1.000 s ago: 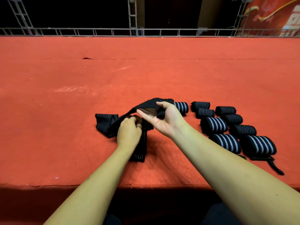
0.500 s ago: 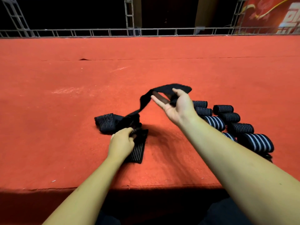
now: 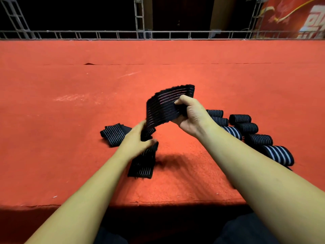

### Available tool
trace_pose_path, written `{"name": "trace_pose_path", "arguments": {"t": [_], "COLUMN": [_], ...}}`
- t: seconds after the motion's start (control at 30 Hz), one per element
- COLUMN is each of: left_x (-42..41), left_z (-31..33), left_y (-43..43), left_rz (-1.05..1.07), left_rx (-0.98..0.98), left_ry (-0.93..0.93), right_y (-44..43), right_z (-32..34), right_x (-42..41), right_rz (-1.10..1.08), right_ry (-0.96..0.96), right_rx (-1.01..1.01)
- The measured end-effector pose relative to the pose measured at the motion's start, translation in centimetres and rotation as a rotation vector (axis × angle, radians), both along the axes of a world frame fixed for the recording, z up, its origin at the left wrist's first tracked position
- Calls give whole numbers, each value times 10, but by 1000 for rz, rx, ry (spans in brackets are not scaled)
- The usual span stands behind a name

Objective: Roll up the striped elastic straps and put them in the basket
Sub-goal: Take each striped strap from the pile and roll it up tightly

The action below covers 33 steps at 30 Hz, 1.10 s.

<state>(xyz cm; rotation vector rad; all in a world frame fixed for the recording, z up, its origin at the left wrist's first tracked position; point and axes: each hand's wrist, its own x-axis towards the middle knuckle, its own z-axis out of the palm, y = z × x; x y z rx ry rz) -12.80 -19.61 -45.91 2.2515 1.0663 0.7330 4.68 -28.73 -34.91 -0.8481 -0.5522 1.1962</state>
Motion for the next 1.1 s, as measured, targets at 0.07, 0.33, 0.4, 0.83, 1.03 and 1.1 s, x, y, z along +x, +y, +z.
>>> {"name": "trace_pose_path", "arguments": {"t": [0.07, 0.33, 0.4, 0.83, 1.03, 1.1], "left_x": [-1, -7, -7, 21, 17, 19], "left_z": [-13, -60, -59, 36, 38, 27], "left_y": [3, -4, -5, -88, -115, -114], "left_rz": [35, 66, 98, -404, -545, -568], "left_rx": [-40, -47, -48, -770, -1141, -1054], "left_ry": [65, 237, 260, -406, -636, -401], "right_y": [1, -10, -14, -19, -15, -12], "right_z": [3, 6, 7, 1, -16, -22], "right_x": [3, 15, 20, 48, 73, 78], "right_rz": [5, 84, 110, 217, -215, -204], "right_ry": [48, 69, 19, -640, -635, -757], "right_rx": [-11, -24, -64, -300, -208, -288]}}
